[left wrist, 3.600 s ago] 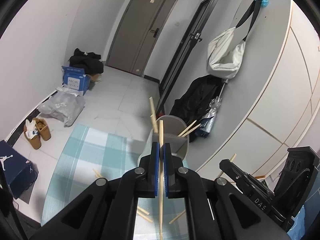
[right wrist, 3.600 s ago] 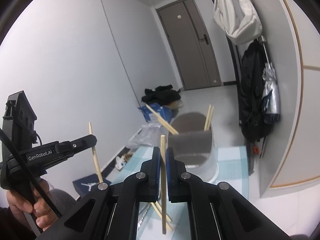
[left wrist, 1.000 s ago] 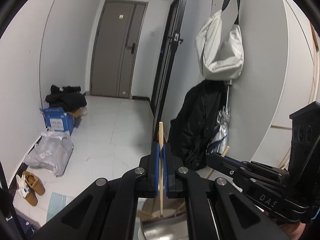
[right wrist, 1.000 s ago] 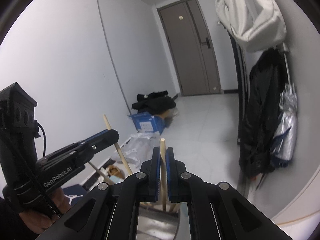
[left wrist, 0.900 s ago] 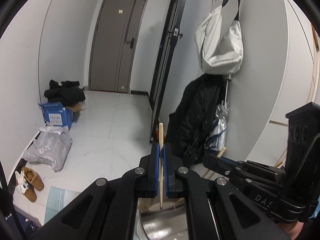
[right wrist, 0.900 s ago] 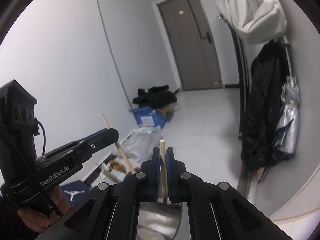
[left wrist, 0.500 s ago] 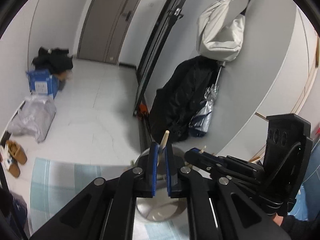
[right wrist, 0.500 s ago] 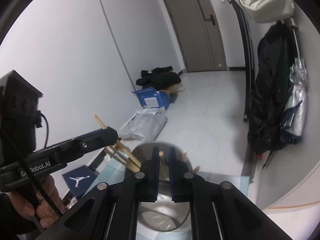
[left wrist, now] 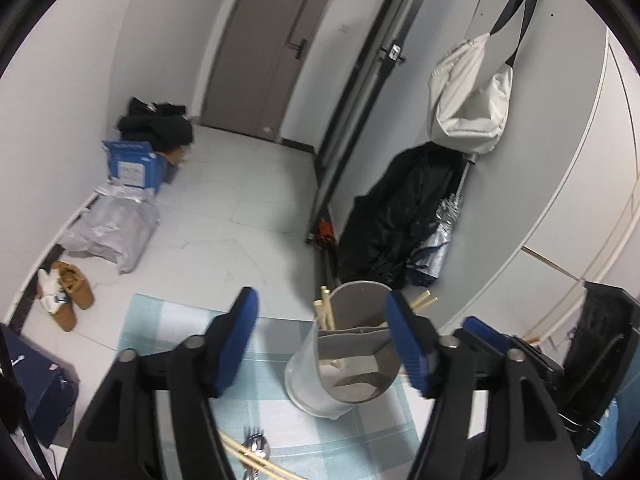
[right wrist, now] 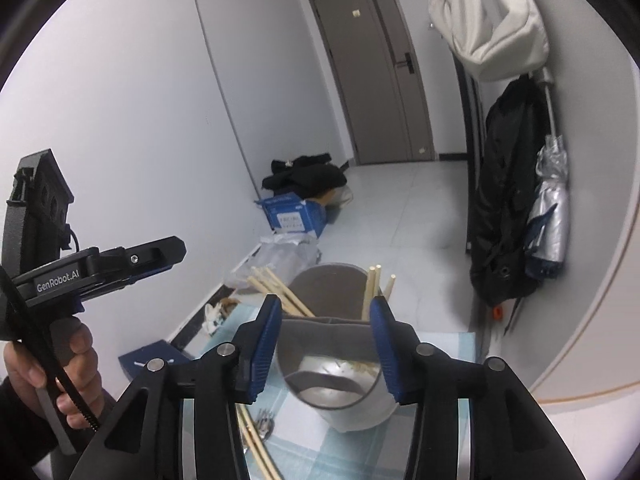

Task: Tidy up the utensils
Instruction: 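Move both open tools back down to the remaining chopsticks on the cloth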

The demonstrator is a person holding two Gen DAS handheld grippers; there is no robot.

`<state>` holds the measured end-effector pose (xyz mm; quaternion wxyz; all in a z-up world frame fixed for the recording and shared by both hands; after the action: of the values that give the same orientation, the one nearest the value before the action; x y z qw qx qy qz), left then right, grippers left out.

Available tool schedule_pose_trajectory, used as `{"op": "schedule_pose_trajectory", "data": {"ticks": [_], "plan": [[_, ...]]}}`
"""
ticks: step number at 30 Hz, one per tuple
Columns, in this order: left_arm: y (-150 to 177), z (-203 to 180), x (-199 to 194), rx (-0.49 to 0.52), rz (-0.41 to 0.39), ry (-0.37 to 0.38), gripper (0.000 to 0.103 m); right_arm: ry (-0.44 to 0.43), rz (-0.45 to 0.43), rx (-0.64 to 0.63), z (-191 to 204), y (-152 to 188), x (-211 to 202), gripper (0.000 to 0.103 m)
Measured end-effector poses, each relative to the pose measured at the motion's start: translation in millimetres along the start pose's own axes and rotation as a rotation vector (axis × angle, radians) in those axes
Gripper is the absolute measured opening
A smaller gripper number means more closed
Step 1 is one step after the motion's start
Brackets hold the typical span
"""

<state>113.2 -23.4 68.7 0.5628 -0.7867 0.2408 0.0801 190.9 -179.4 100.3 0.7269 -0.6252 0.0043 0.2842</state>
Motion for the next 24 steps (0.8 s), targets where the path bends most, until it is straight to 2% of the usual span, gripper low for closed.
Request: {"op": "schedule_pose_trajectory", "data": {"ticks": [1,5,7,9,14,17,24], "plan": [[0,2,-2,0.001,-0.007,-0.005,0.069,0.006,-0.016,-0.005,5,0,-7,0.055],[5,3,-15,0.009,-0.016,-0.025,0.070,0.021,-0.073,-0.024,22,1,-28,0.064],[7,5,-21,0.008,-0.024,-0.042,0.074,0.030,-0.093,-0.033,30,3,-36,0.071],[9,6,-30,0.016,-0.043,-0.065,0.082,0.030,-0.114,-0.040,37,8,-44,0.072],[15,12,-47,0.025,-0.085,-0.093,0.089,0.035,-0.143,-0.043,51,21,-60,0.078],[20,17,-53,0.020,-0.106,-0.115,0.098,0.035,-0.143,-0.046,57,27,-63,0.079],[36,33,-61,-0.002,-0.135,-0.168,0.102,0.032,-0.133,-0.054,66,46,-67,0.083]]}}
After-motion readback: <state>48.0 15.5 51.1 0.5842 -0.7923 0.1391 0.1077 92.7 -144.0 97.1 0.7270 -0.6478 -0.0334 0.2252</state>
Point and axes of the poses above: each gripper's, at about its wrist camera, not at the fingertips, and x roughly the way its jaws point, z to its left, y to its underside, the point moved 1 cm from there along x, roughly the way its jaws point, and after that the axes turned 10 degrees about -z, right-handed, at the moved point
